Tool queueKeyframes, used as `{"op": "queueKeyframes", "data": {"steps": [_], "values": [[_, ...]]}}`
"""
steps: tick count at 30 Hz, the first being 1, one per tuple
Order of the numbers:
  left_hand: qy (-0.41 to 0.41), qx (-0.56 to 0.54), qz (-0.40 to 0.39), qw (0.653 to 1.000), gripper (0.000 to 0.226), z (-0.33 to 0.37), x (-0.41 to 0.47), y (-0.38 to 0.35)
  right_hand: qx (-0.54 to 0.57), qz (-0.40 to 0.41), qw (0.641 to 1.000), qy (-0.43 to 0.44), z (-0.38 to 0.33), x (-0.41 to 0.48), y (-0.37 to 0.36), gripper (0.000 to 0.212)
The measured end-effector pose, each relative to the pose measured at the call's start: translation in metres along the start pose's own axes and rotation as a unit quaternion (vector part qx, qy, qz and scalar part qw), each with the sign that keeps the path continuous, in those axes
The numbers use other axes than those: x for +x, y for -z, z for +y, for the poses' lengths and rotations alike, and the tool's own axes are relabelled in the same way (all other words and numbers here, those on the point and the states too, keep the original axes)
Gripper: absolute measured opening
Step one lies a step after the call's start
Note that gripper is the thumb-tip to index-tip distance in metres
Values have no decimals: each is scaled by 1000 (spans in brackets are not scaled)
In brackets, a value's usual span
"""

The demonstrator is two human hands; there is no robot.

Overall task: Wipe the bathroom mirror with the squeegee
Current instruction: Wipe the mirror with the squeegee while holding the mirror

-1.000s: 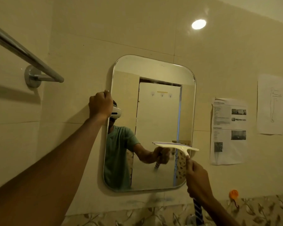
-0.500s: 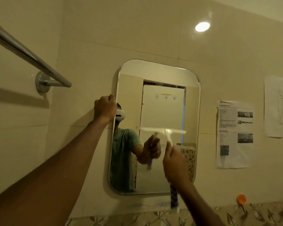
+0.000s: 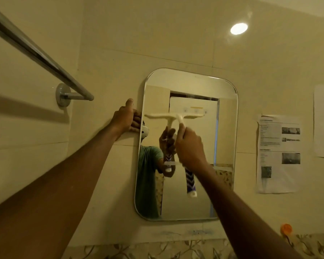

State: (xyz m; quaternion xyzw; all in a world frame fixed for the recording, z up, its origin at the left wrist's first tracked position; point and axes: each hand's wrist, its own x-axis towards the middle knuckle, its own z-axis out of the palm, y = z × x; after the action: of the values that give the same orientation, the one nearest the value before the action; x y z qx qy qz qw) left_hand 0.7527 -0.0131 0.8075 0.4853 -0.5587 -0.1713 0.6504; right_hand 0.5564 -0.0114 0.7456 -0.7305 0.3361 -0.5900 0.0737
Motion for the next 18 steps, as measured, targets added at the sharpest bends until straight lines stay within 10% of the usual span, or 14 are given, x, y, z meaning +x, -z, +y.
{"op": "queueKeyframes", "data": {"steps": [8, 18], "values": [[4, -6, -23, 1000, 61, 3, -5, -1, -43, -63, 990, -118, 46, -128, -57, 32], [17, 37, -68, 997, 76, 10, 0, 9, -11, 30, 999, -3, -5, -20, -27, 35]]}}
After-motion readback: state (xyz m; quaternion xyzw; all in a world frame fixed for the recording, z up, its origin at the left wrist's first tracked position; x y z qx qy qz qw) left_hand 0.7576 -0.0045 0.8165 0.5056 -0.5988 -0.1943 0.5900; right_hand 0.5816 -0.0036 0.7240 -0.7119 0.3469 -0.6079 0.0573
